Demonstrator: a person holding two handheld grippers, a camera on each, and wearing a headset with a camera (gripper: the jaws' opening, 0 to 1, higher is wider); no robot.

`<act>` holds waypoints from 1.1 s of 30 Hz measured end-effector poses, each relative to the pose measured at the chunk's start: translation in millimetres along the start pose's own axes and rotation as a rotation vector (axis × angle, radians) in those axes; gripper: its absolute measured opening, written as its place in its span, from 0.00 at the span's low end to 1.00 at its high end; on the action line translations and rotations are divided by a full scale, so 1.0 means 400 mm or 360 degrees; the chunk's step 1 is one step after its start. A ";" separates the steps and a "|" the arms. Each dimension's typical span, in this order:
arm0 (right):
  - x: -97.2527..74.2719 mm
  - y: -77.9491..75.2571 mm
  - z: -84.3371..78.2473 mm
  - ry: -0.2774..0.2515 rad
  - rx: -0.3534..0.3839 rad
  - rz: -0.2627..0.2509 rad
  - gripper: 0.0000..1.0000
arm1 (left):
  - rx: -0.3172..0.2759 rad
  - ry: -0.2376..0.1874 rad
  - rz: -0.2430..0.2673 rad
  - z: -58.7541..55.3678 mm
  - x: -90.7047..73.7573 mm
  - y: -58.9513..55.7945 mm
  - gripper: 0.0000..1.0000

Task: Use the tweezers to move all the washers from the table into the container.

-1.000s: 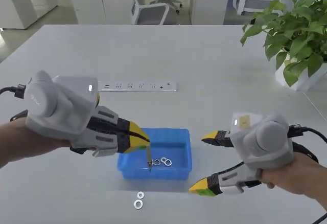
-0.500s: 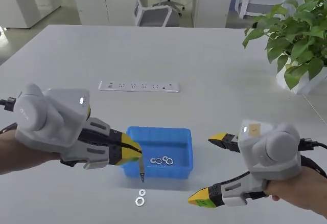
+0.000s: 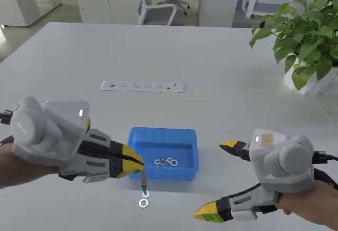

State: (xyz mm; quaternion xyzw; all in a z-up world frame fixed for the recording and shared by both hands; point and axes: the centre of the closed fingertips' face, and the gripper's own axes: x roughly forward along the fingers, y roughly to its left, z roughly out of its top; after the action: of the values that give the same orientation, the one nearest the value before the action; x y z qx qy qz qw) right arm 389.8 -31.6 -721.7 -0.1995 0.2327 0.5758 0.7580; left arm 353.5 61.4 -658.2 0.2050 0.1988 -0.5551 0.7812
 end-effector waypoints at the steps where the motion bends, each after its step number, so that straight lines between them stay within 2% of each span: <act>1: -0.001 0.002 -0.002 0.0002 0.0004 -0.0002 1.00 | -0.0002 -0.0001 -0.0003 -0.001 0.001 -0.002 0.05; 6: -0.007 0.013 -0.011 -0.0008 0.0014 -0.0005 1.00 | -0.0013 -0.0001 -0.0005 -0.011 0.001 -0.009 0.05; 26: -0.011 0.044 -0.048 0.0039 0.0034 0.0010 1.00 | -0.0051 0.0016 -0.0028 -0.049 0.016 -0.030 0.05; 33: -0.011 0.046 -0.056 0.0048 0.0043 0.0012 1.00 | -0.0054 0.0011 -0.0027 -0.055 0.022 -0.025 0.05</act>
State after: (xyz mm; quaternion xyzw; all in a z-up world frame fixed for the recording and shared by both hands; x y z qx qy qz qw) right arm 368.1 -43.2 -737.9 -0.1970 0.2525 0.5724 0.7549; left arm 345.1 63.3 -682.4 0.1919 0.2125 -0.5575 0.7793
